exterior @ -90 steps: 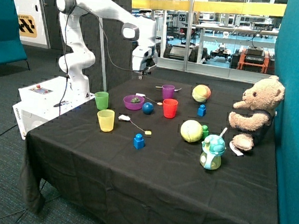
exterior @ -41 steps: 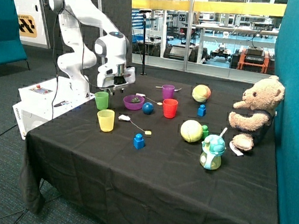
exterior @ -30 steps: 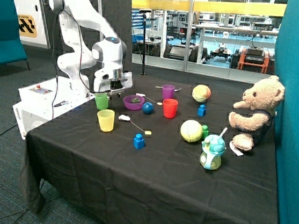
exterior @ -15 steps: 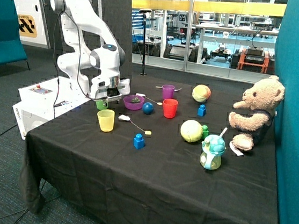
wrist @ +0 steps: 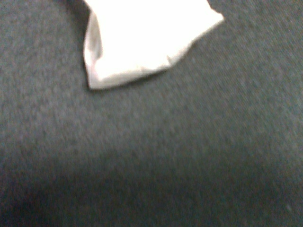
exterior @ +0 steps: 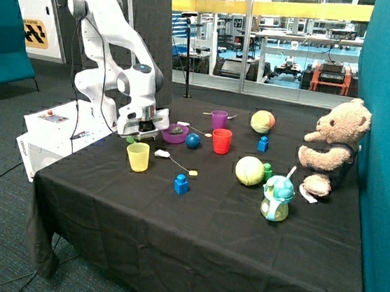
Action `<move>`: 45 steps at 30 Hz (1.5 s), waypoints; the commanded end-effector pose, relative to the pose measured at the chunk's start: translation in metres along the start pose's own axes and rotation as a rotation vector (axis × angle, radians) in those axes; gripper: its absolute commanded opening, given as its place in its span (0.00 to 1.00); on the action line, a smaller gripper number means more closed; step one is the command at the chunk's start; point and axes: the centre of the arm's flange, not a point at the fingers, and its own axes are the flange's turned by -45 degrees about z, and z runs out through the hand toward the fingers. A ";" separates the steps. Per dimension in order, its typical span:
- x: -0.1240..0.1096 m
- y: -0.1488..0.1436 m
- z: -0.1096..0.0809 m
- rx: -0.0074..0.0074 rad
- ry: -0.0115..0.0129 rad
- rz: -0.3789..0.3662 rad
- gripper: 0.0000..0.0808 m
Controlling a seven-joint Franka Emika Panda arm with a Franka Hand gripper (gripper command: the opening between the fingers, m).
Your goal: Prepare two cups of tea
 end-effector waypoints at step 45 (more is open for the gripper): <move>0.051 -0.030 0.022 0.0040 -0.0059 -0.093 0.60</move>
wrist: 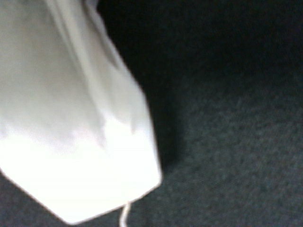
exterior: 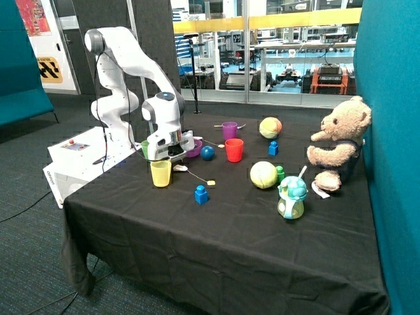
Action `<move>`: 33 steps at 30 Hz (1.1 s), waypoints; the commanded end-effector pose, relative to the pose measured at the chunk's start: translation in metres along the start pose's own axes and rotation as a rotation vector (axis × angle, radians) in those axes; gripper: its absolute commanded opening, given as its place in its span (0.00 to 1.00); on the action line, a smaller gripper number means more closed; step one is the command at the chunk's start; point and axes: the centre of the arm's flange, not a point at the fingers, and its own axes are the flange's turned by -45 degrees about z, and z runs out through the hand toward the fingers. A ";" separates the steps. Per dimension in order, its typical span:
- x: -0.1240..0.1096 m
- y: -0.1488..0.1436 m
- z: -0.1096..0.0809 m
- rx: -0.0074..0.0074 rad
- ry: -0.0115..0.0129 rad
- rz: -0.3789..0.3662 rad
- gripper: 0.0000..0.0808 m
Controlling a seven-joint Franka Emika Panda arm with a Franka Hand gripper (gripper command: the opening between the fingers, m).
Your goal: Prepare two cups of tea
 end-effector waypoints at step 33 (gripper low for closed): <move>0.011 -0.015 -0.013 0.0002 0.0061 -0.117 0.56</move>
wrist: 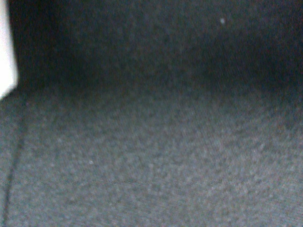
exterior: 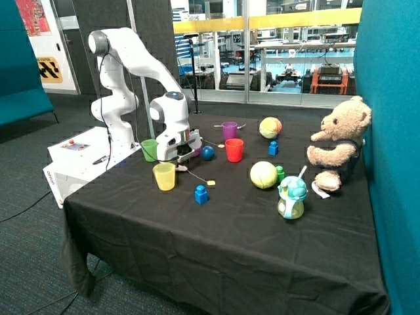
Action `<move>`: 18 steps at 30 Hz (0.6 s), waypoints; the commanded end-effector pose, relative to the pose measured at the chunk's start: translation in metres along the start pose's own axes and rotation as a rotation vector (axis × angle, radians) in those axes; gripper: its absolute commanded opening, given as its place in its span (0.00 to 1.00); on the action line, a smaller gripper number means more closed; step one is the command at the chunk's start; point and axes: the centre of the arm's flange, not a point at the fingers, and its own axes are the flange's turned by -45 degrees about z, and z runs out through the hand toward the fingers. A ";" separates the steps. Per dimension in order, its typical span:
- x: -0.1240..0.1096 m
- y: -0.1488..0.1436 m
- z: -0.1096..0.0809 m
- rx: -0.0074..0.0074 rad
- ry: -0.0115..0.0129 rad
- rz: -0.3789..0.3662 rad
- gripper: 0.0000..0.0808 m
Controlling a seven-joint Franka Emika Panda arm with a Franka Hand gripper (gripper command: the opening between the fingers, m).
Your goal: Prepare two cups of tea
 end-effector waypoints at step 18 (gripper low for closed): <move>-0.025 0.034 -0.002 -0.0020 0.0044 -0.026 0.56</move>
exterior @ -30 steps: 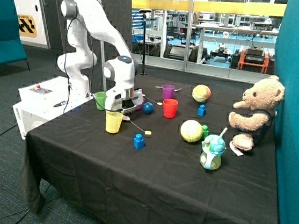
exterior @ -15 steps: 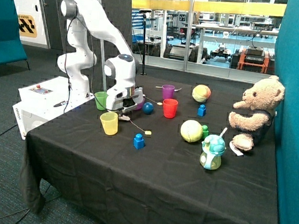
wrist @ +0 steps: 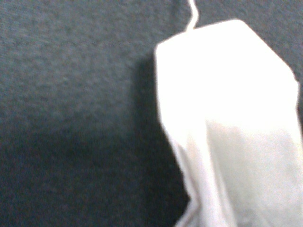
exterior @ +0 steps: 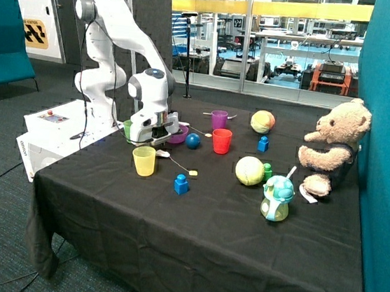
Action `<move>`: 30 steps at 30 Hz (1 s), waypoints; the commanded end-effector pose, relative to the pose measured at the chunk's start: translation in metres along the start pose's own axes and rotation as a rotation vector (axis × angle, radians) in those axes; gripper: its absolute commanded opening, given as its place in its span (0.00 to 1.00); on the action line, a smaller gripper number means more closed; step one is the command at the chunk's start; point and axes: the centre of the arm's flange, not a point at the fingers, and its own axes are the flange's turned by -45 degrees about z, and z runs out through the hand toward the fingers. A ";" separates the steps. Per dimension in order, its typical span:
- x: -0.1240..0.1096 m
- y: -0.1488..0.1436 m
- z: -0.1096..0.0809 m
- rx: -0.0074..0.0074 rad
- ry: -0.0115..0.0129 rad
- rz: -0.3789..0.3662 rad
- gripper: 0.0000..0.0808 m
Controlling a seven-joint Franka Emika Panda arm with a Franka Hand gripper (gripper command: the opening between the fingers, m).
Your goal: Prepare two cups of tea
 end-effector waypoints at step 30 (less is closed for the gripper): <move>0.007 -0.009 0.022 -0.0061 0.0072 -0.054 0.31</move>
